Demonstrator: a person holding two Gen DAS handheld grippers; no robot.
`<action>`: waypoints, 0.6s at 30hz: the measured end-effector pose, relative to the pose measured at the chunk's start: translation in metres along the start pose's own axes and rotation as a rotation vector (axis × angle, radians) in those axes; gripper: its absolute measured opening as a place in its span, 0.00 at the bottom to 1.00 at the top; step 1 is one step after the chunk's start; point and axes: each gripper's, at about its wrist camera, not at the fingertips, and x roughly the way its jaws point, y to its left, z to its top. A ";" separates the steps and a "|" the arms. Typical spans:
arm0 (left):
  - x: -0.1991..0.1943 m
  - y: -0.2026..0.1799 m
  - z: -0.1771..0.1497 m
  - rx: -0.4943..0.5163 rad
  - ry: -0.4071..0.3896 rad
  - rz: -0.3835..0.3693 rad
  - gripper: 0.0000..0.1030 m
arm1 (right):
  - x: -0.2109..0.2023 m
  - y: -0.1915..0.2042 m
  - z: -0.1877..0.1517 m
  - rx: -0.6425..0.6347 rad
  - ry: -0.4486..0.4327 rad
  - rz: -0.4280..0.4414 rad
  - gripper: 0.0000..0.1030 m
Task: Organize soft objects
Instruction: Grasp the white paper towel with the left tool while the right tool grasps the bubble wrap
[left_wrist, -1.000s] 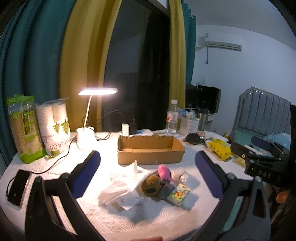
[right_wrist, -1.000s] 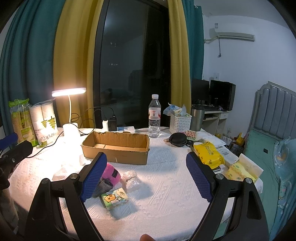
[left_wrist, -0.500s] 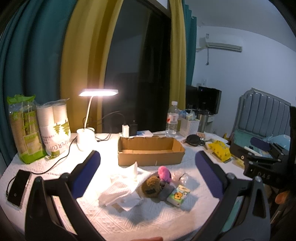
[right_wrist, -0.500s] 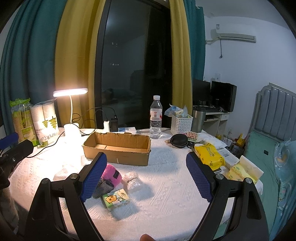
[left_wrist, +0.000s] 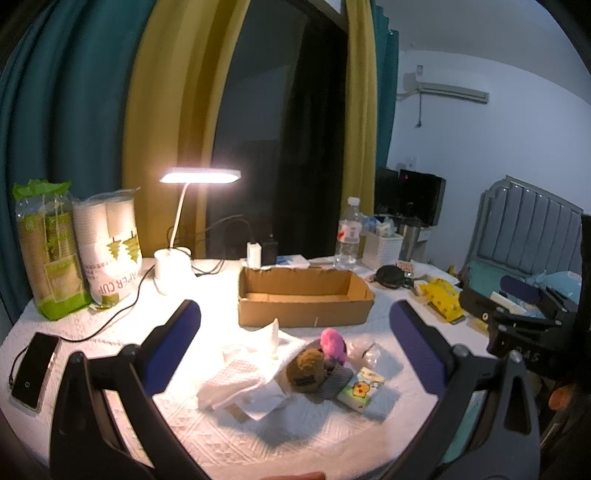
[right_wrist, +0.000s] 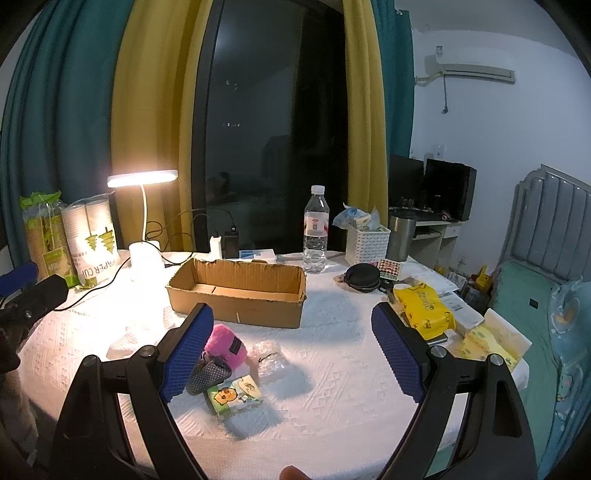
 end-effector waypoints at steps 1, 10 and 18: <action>0.001 0.000 0.000 0.000 0.003 0.003 1.00 | 0.003 0.000 0.000 -0.001 0.003 0.000 0.87; 0.043 0.025 -0.016 -0.011 0.124 0.060 1.00 | 0.043 0.001 -0.005 -0.017 0.093 0.014 0.87; 0.111 0.061 -0.047 0.017 0.305 0.108 0.99 | 0.107 0.004 -0.033 -0.022 0.266 -0.012 0.87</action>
